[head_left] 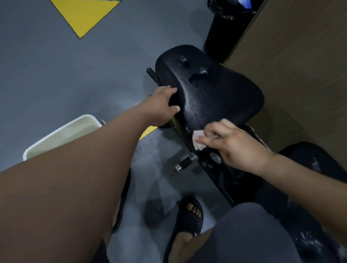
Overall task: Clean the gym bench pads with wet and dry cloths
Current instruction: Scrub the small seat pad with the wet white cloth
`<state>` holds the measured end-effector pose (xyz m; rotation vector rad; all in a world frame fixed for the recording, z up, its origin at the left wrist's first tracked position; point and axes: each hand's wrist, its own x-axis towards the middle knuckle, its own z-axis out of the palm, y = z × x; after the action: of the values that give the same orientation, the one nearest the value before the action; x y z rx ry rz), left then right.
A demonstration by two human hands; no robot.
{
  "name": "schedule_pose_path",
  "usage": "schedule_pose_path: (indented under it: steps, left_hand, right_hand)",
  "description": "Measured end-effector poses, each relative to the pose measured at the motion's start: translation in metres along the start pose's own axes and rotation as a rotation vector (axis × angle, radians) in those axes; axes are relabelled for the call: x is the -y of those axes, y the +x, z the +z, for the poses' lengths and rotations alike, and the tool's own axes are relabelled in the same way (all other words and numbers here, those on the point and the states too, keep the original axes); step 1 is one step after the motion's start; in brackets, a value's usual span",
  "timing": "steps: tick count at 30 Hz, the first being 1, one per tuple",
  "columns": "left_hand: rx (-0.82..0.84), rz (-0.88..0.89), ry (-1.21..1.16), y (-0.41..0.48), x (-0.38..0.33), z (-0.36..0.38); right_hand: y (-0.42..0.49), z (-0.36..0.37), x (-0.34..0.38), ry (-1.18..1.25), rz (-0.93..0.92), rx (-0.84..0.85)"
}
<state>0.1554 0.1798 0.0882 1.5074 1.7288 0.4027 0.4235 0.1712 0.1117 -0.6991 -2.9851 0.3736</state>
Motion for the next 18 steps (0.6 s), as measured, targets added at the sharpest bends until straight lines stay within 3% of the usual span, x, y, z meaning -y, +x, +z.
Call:
schedule_pose_path:
  steps: [7, 15, 18]
  left_hand:
    - [0.001, 0.000, 0.042, 0.000, -0.002, 0.002]
    - [0.069, -0.029, 0.098, 0.005, -0.010, 0.007]
    - [0.083, -0.033, 0.100, 0.007, -0.009, 0.010]
  right_hand:
    - [0.038, 0.005, 0.004, 0.000, 0.044, -0.064]
    - [-0.003, -0.015, -0.017, -0.004, -0.063, 0.060]
    - [0.017, -0.015, -0.031, -0.008, -0.039, -0.002]
